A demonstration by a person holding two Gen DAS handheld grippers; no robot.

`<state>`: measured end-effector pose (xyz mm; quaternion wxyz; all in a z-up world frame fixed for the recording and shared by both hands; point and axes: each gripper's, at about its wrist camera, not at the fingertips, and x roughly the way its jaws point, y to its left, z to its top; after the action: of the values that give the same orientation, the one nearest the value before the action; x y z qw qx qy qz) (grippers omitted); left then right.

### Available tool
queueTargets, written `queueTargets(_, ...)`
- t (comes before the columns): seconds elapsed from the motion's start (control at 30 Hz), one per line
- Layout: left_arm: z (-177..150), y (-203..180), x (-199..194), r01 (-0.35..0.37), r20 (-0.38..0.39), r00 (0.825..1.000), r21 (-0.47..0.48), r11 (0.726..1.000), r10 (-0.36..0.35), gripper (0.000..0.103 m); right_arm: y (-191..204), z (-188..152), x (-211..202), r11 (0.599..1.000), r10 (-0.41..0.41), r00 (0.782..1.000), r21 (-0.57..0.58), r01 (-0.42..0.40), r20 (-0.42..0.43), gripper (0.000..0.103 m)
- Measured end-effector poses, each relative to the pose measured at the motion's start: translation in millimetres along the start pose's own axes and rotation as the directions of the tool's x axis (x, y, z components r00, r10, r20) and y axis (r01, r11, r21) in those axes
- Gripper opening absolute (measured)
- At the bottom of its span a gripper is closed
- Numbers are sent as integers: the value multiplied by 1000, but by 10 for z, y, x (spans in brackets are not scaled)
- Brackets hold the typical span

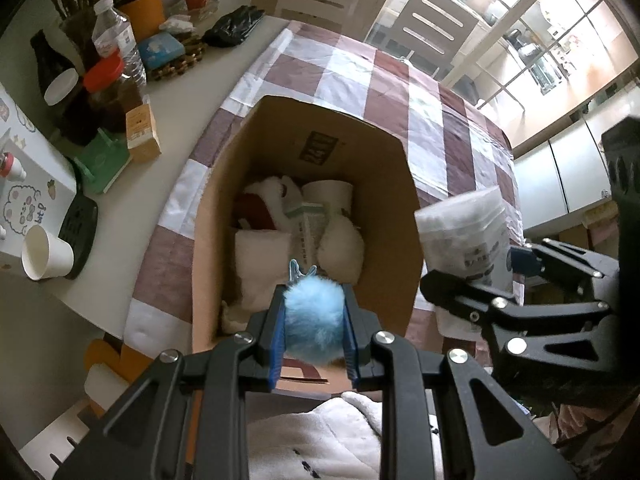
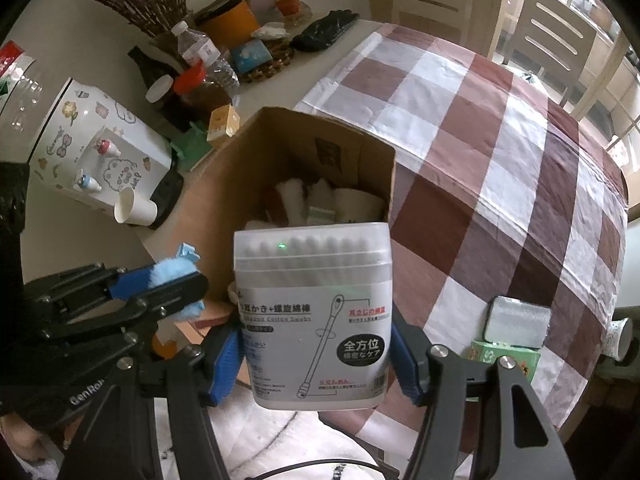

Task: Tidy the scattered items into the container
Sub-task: 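Carry the pompom and cotton-swab box over the cardboard box with both tools, then open both tools to drop the pompom and cotton-swab box into the box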

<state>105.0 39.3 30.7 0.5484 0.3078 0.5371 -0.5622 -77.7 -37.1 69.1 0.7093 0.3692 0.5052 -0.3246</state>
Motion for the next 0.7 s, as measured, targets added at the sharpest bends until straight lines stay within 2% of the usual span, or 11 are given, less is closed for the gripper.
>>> queueTargets(0.7, 163, 99, 135, -5, -34, 999, 24, 1000, 6, 25, 180, 323, 134, 1000, 9, 1000, -22, -9, -5, 64)
